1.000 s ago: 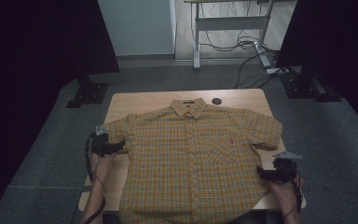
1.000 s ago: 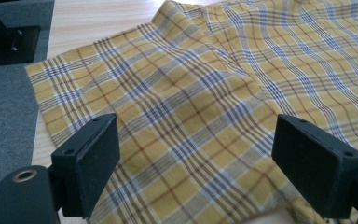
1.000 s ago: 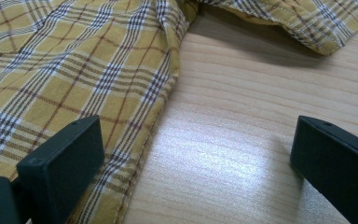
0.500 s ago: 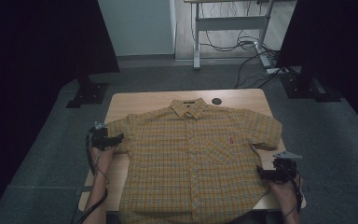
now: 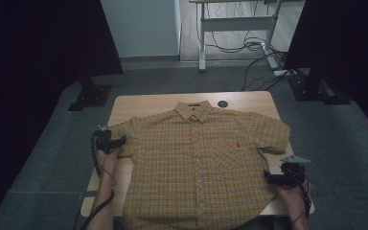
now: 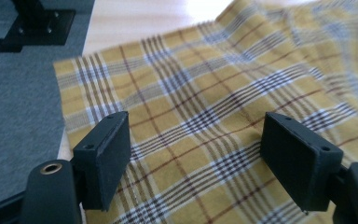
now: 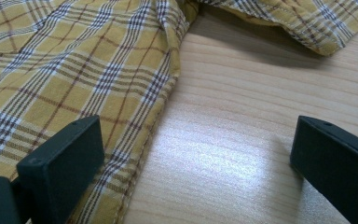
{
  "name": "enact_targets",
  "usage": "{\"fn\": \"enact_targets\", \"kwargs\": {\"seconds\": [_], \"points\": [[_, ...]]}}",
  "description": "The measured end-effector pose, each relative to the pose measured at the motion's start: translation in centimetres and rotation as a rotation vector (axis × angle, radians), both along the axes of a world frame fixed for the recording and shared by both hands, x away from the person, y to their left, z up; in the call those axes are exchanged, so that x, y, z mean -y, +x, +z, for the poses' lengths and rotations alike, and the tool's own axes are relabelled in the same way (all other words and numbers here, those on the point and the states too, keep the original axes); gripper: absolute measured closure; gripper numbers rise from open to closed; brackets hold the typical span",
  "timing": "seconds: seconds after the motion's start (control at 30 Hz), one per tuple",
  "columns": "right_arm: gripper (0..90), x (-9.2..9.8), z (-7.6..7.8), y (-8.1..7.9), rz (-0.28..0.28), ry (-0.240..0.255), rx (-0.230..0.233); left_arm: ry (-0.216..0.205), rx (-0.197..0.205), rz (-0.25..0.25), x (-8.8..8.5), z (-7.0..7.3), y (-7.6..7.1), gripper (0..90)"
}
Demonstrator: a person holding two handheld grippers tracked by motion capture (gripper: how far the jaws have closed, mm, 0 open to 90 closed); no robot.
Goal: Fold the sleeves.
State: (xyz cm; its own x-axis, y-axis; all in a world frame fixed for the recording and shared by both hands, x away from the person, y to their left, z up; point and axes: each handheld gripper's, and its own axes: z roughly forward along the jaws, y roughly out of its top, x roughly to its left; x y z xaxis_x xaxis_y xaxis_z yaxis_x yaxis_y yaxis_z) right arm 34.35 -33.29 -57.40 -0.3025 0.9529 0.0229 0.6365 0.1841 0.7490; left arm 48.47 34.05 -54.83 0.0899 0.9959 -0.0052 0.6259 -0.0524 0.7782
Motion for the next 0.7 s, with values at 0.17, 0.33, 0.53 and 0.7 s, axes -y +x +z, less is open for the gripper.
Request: {"fn": "enact_targets", "kwargs": {"seconds": [0.17,0.33,0.53,0.7], "points": [[2.2,0.0,0.0,0.0,0.000,0.000,0.000,0.034,0.004,-0.008,0.4,-0.1,0.0,26.1],[2.2,0.0,0.0,0.0,0.000,0.000,0.000,0.035,0.019,-0.040,0.7,-0.1,-0.3,38.0],[2.2,0.0,0.0,0.0,0.000,0.000,0.000,0.033,0.035,-0.084,1.6,-0.1,-0.7,64.2],[2.1,0.0,0.0,0.0,0.000,-0.001,0.000,0.046,0.037,-0.098,2.4,-0.1,-0.8,84.5]]}}
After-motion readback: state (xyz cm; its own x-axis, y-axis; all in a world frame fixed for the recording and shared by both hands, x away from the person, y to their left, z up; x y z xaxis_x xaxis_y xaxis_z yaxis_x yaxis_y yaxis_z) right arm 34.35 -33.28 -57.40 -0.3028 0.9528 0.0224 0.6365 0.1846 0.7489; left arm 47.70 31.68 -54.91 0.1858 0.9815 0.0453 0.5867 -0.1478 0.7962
